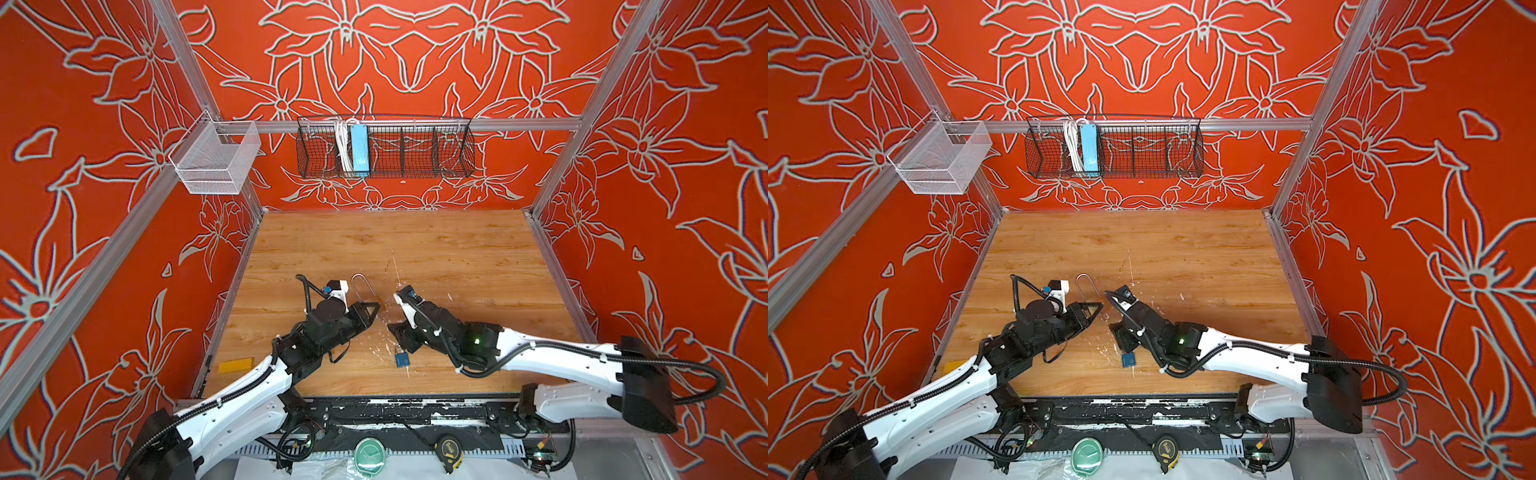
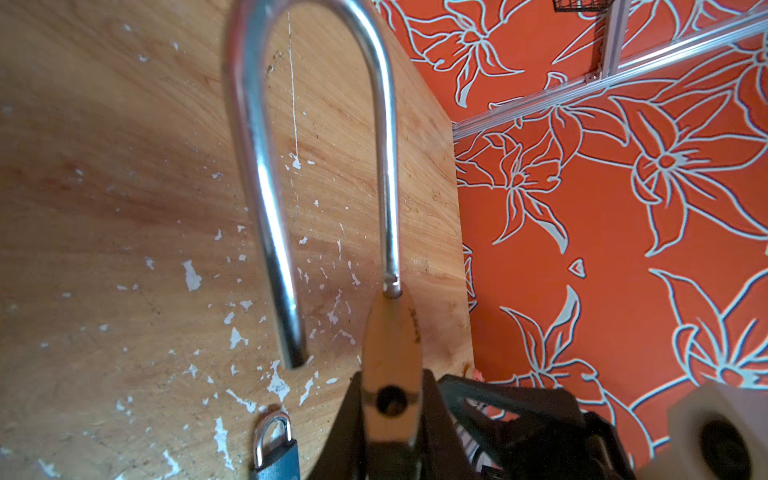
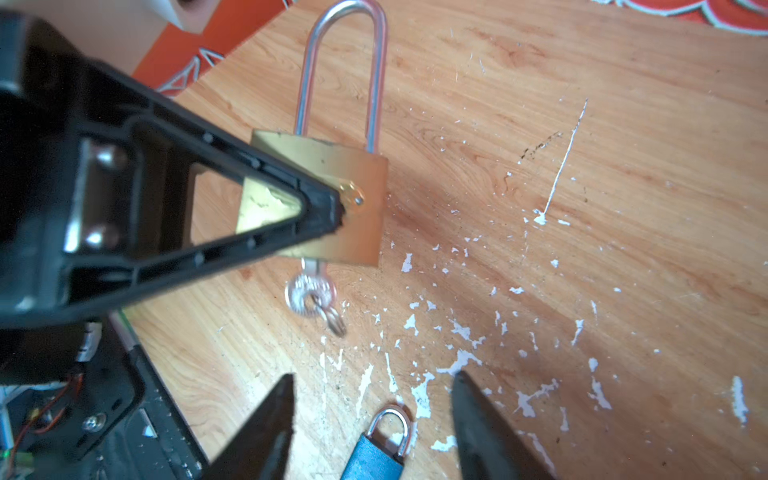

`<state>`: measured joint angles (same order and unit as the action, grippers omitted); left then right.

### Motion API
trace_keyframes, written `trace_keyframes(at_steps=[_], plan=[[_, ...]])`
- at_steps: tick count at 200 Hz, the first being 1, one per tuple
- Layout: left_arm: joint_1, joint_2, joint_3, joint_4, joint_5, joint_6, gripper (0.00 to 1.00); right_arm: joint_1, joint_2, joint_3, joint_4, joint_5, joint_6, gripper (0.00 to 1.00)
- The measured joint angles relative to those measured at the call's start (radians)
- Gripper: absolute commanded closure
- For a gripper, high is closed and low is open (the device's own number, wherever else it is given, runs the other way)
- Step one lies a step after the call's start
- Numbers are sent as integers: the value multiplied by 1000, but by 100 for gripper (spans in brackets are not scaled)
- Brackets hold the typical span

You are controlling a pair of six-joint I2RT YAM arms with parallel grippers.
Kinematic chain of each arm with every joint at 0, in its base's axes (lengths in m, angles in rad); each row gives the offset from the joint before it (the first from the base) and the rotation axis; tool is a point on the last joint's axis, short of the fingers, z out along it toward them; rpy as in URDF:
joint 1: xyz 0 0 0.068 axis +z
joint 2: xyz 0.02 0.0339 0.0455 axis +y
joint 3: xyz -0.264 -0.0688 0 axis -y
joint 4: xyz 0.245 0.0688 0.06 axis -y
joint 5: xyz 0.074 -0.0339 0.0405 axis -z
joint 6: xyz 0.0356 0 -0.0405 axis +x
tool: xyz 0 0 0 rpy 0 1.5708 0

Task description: Unlock with the key

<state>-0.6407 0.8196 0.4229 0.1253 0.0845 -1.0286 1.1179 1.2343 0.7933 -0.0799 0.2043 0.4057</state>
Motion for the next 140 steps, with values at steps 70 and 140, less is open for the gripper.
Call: trace_keyframes(at_steps=[70, 140], plan=[[25, 9, -1, -7, 285, 287, 100, -259, -94, -76, 153, -316, 66, 23], [25, 58, 30, -12, 351, 352, 100, -271, 61, 4, 257, -467, 106, 51]])
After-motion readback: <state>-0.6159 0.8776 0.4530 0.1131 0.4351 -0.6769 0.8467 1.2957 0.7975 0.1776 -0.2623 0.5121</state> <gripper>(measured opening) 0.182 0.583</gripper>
